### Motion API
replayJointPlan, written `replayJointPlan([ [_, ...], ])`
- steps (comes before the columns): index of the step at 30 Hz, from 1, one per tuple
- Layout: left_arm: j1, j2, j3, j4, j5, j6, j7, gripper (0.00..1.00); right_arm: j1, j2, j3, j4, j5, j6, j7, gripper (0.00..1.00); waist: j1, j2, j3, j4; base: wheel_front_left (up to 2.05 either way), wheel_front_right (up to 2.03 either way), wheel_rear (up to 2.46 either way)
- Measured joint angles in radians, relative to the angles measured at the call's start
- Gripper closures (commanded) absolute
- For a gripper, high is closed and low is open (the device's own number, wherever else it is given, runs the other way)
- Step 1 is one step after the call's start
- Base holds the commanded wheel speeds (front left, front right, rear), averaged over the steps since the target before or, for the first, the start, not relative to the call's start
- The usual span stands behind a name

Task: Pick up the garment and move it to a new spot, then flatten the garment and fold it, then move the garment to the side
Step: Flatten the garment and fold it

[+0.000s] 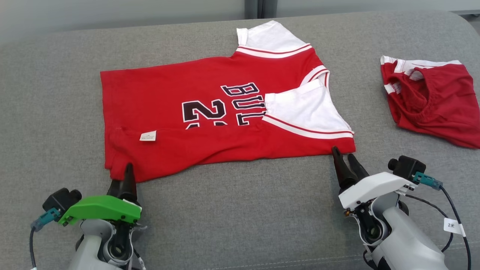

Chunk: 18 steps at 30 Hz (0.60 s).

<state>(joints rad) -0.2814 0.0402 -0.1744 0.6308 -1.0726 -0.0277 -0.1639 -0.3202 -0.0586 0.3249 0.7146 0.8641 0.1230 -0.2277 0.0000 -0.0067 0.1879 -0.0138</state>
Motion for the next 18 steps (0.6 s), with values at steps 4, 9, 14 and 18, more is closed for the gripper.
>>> replayJointPlan([
  [4, -0.034, -0.003, 0.000, -0.003, -0.022, 0.000, -0.001, 0.00, -0.012, 0.000, 0.010, 0.002, 0.008, 0.000, 0.010, 0.00, 0.0000, 0.0000, 0.016, -0.001, 0.00, 0.00, 0.00],
  [9, -0.058, -0.004, -0.006, -0.011, -0.034, 0.000, -0.006, 0.44, -0.035, -0.001, 0.016, 0.006, 0.009, 0.000, 0.010, 0.00, 0.0000, 0.0000, 0.033, 0.000, 0.00, 0.00, 0.00],
  [14, -0.072, -0.008, -0.029, -0.024, -0.047, 0.000, -0.019, 0.81, -0.055, -0.004, 0.019, 0.014, 0.019, 0.000, 0.009, 0.00, 0.0000, 0.0000, 0.052, 0.006, 0.00, 0.00, 0.00],
  [18, -0.072, -0.008, -0.034, -0.023, -0.051, 0.000, -0.030, 1.00, -0.074, -0.004, 0.021, 0.030, 0.033, 0.000, 0.008, 0.01, 0.0000, 0.0000, 0.057, 0.010, 0.00, 0.00, 0.00],
])
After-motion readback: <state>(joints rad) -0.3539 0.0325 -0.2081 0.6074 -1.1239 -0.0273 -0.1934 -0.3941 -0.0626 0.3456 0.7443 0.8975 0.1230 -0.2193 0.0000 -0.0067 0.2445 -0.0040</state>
